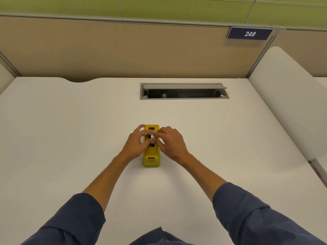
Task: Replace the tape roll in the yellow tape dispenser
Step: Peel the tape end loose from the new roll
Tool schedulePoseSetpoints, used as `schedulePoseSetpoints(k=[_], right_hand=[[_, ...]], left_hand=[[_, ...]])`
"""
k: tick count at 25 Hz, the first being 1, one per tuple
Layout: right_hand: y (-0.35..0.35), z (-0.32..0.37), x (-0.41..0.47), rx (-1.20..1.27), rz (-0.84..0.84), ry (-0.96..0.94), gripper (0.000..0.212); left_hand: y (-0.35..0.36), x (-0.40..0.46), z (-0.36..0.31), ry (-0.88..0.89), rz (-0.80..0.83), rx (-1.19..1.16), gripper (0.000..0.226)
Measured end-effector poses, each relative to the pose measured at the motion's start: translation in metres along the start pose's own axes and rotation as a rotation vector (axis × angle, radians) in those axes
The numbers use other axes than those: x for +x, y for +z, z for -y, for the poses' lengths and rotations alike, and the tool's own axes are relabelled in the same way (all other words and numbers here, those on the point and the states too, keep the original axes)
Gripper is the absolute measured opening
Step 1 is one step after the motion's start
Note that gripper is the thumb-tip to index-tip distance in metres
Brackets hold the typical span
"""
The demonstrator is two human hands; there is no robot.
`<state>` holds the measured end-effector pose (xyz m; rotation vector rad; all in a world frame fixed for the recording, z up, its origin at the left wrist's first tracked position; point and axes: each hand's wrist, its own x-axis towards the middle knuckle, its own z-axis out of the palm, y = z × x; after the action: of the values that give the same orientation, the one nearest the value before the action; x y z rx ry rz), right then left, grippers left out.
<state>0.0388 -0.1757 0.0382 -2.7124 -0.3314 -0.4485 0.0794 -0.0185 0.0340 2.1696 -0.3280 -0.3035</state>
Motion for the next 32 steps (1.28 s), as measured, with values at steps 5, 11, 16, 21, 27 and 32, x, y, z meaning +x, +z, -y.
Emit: schedulePoseSetpoints(k=[5,11,16,21,27,32], right_hand=[[-0.0011,0.002,-0.0015,-0.013,-0.027,-0.004,0.015],[-0.0037,0.0033,-0.0013,-0.028,-0.061,-0.029,0.017],[-0.0042,0.0039,-0.0002,-0.033,-0.02,-0.071,0.01],[-0.0045,0.0045,-0.0012,-0.043,-0.024,-0.085,0.008],[-0.0028,0.0054,-0.002,0.0,-0.026,-0.032,0.021],[-0.0019,0.0035,0.0009,0.019,0.072,0.118,0.038]], left_hand=[[-0.0007,-0.0001,-0.0007,0.001,0.003,-0.003,0.035],[-0.0004,-0.0012,-0.0024,0.002,0.001,-0.008,0.035],[-0.0004,-0.0004,-0.0019,-0.004,0.003,0.001,0.035],[-0.0004,-0.0002,-0.0009,-0.009,0.009,0.003,0.036],[-0.0019,0.0,-0.0022,0.001,0.025,0.015,0.036],[-0.0013,-0.0009,-0.0035,0.014,0.013,-0.006,0.038]])
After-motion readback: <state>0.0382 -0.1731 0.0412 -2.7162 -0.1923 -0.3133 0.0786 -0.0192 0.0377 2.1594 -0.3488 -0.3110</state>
